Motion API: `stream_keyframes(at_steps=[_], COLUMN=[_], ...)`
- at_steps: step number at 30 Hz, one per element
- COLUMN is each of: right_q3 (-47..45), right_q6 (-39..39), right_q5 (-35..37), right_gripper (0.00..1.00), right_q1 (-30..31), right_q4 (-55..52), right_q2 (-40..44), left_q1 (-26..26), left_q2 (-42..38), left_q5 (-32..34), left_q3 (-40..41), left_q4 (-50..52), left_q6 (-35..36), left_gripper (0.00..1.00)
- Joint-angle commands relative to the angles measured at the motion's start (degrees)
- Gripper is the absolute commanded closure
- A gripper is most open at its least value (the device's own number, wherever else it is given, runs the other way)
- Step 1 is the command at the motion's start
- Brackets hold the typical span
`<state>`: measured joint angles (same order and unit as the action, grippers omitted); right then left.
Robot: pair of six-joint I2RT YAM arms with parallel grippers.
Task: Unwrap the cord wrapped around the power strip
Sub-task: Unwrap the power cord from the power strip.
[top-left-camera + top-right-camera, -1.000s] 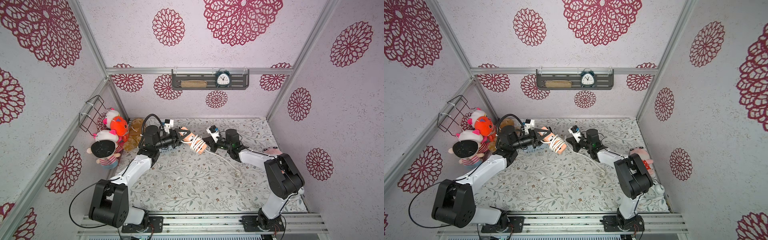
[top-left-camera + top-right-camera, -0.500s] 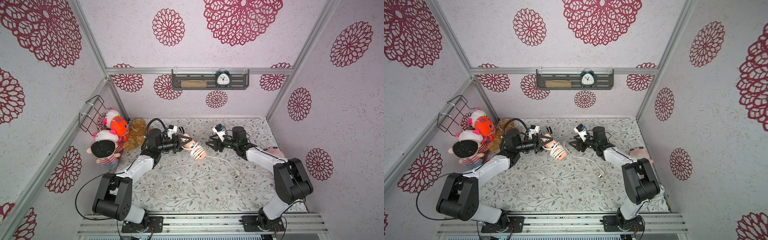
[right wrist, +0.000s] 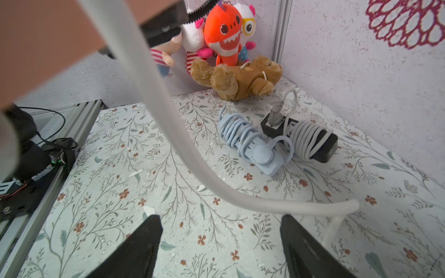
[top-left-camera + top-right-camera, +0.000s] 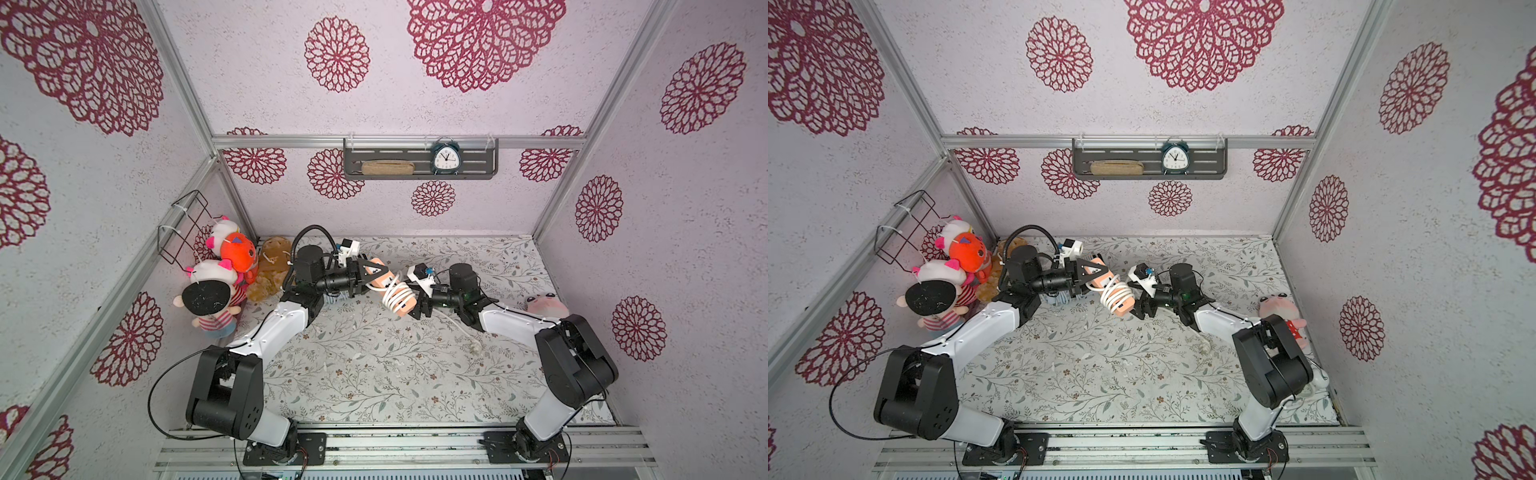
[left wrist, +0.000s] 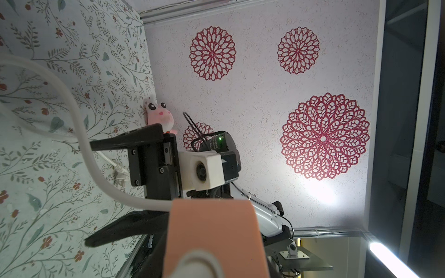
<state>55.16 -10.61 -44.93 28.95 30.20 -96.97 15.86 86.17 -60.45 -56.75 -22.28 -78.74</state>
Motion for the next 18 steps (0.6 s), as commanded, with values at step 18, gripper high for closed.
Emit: stream_keyframes(at_steps=[18], right_q3=[3.58], right_q6=[1.85], right_q5=[-2.88], right_gripper=[0.50], right_q1=[0.60], right_q4=[0.45], right_q2=[0.89], left_q1=[1.05], left_q2=[-0.40], left_q5=[-4.46], left_q3=[0.37], left_q4=[-1.49], left_q6=[0.57], left_gripper=[1.00])
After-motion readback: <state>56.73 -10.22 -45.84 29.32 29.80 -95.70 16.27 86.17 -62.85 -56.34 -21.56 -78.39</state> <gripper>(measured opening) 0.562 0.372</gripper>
